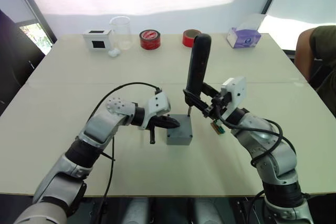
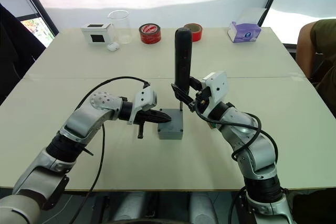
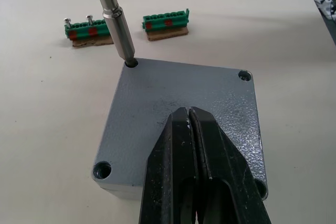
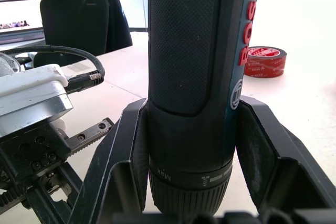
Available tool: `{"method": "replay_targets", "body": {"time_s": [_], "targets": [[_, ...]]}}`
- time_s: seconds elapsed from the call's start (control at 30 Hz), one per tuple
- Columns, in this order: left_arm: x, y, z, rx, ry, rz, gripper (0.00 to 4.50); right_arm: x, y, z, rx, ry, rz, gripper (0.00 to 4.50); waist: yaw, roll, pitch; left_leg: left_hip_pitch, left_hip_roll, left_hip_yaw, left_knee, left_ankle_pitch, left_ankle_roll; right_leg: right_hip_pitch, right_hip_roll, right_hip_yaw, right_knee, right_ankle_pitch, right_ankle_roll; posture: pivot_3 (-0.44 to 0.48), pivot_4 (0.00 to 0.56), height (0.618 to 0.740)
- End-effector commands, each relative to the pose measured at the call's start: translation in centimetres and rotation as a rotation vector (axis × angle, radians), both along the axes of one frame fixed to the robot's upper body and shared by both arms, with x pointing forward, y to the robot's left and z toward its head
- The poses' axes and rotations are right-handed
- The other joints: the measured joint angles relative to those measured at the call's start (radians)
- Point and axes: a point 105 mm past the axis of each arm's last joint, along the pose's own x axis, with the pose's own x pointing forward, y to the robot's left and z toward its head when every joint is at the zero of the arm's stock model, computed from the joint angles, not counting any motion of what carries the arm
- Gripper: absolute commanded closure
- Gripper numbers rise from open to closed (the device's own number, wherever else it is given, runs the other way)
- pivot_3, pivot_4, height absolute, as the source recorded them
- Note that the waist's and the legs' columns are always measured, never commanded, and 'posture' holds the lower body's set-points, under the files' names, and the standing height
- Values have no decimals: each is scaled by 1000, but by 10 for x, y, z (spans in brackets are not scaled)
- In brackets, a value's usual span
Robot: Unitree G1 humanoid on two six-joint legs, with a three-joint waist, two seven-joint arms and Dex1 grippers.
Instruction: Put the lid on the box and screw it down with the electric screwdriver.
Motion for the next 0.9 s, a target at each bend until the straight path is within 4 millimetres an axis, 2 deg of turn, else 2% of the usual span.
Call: {"method": "replay_targets", "body": {"time_s": [0.03,0.2,0.3,0.4,0.6,0.7,0.8,0.9], "targets": [[-4,-1,-4,11,10,-2,4500,-1,3,-19,-13,91,28,2741,0,0,0,0,0,0,0,0,0,0,0,0,0,0,0,0,150,740],[-3,-1,-5,11,11,-2,4500,5,-4,11,45,51,20,2741,0,0,0,0,0,0,0,0,0,0,0,0,0,0,0,0,150,740],[-3,-1,-5,13,13,-2,4500,10,-9,41,99,25,6,2741,0,0,1,-1,0,0,-1,0,0,-2,-1,0,0,0,0,0,150,740],[-3,0,-5,13,13,1,4500,11,-12,64,133,18,-8,2741,1,1,1,-4,0,0,-1,0,0,-5,-2,0,0,0,0,0,150,740],[-2,0,-4,-20,30,17,4500,11,-17,110,108,-10,-29,2741,1,1,2,-8,0,0,-1,0,0,-9,-5,0,0,0,0,0,150,740],[5,-3,8,-104,27,72,4500,14,-21,118,138,33,-32,2741,0,1,2,-11,0,0,-2,0,0,-12,-5,0,0,0,0,0,150,740],[30,-2,46,-296,-99,246,4500,20,-40,121,214,131,-55,2741,3,1,2,-17,0,0,0,0,-1,-17,-6,-1,1,0,0,0,150,740],[30,0,57,-334,-107,244,4500,19,-50,124,234,145,-61,2741,1,0,2,-20,-1,-1,1,1,-1,-19,-6,-1,2,1,0,0,150,740]]}}
